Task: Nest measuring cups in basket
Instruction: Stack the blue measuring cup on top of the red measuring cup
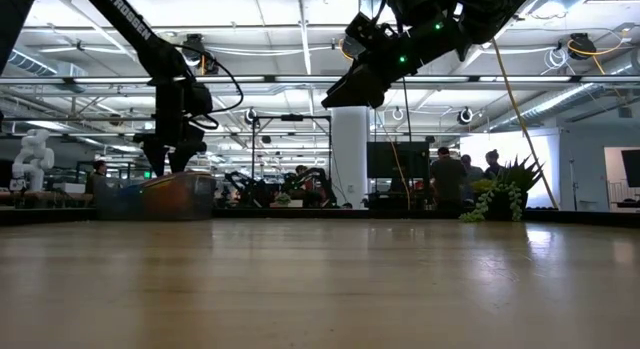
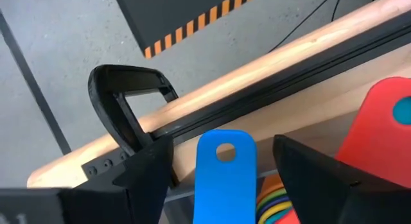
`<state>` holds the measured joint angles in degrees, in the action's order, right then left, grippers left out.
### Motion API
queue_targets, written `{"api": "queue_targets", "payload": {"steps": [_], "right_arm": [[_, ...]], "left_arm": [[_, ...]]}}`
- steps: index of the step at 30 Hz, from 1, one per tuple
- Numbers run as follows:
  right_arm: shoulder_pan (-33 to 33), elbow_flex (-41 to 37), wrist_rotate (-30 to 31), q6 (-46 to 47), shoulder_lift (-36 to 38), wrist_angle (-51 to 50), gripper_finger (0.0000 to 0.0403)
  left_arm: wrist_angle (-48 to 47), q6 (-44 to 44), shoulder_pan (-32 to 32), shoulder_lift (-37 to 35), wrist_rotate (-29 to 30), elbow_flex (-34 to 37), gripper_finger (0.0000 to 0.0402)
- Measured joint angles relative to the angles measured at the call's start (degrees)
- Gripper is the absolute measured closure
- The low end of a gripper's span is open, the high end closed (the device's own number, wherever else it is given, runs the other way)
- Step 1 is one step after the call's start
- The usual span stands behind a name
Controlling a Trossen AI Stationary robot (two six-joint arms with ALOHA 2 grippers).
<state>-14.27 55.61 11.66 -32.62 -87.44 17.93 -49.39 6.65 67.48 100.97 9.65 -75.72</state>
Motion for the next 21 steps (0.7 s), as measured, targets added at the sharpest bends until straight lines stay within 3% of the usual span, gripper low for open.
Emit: {"api": "queue_targets", "payload": {"steps": [4, 13, 21], "right_arm": [[-0.01, 0.00, 0.00, 0.00, 0.00, 0.00, 0.0138], [-0.01, 0.00, 0.00, 0.00, 0.00, 0.00, 0.0138], [-0.01, 0.00, 0.00, -0.02, 0.00, 0.20, 0.0138]], "left_arm": [[-0.09, -0.13, -0.02, 0.00, -0.24, 0.00, 0.0138], [-0.56, -0.09, -0.02, 0.00, -0.66, 0.00, 0.0220], [-0.56, -0.02, -0.02, 0.02, -0.63, 0.00, 0.0256]]}}
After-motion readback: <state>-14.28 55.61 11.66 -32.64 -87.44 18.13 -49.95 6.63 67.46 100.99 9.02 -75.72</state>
